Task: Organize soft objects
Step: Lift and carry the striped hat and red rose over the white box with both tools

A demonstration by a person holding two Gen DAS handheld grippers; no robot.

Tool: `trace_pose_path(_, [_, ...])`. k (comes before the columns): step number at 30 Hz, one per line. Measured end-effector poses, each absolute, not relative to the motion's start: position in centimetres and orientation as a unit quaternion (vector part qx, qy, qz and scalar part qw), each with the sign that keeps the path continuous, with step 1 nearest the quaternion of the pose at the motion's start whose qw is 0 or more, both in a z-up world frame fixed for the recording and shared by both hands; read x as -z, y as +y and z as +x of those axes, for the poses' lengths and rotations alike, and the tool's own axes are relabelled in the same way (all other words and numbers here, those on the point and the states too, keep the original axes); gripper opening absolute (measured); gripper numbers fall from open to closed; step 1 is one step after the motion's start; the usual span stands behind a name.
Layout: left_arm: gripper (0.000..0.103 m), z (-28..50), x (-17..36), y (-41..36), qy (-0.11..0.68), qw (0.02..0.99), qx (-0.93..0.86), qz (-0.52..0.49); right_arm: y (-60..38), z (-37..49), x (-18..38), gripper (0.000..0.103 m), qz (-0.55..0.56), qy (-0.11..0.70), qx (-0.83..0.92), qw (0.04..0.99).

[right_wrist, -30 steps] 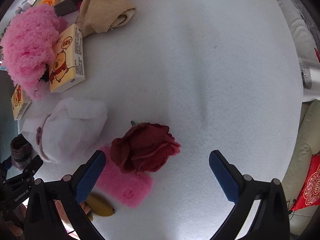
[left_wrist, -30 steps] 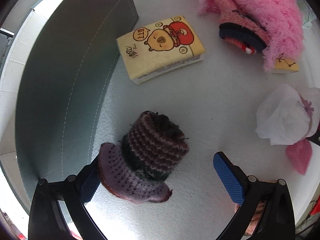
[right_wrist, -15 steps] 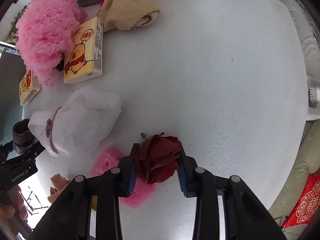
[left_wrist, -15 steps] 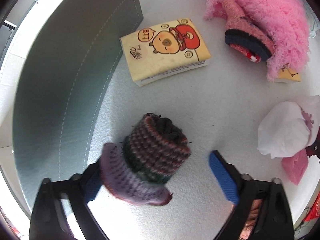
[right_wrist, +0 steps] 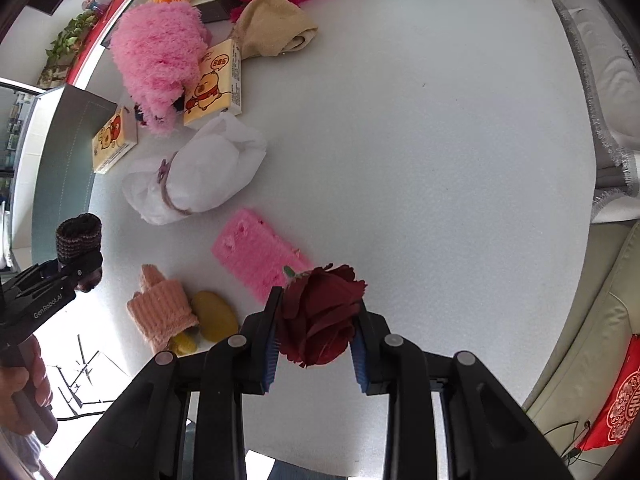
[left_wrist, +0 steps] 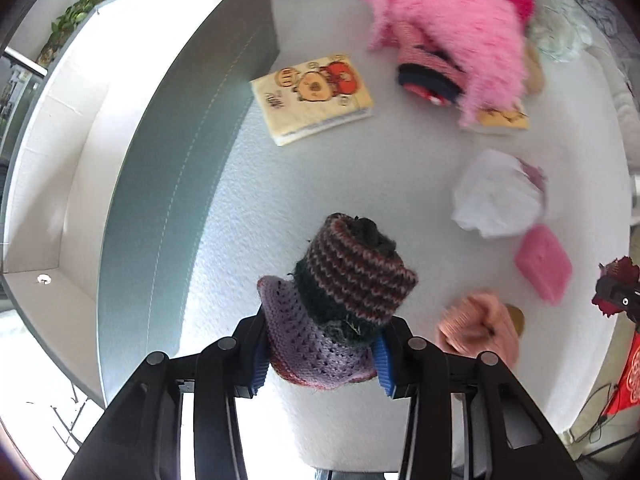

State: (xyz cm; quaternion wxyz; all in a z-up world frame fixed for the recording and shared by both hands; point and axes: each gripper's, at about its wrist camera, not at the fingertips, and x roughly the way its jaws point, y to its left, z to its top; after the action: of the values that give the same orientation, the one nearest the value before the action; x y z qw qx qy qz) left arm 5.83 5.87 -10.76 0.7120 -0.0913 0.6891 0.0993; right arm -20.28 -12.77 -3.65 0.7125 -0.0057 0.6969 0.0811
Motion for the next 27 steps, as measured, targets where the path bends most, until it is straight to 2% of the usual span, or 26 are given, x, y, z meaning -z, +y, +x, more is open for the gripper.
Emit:
trace_pose_path(15, [0.044,1.7,3.3,-5.0,0.667,0.745,-0.011,0.018,-11.8,-24.3,-0.7,0.033,-0.026,0.692,-0.144,0.707])
trace_pose_path(22, [0.044,0.8,0.5,-3.8,0.649,0.76,-0.015,0.029,-10.2,-23.9,-1.5,0.034,-0.032,0.679,-0.14,0.72])
trace_pose_path(27, [0.044,0.5,-0.3,-0.8,0.638,0.769,0.008,0.045,-9.0,-24.1,-0.4,0.034,0.015,0.678,-0.101,0.728])
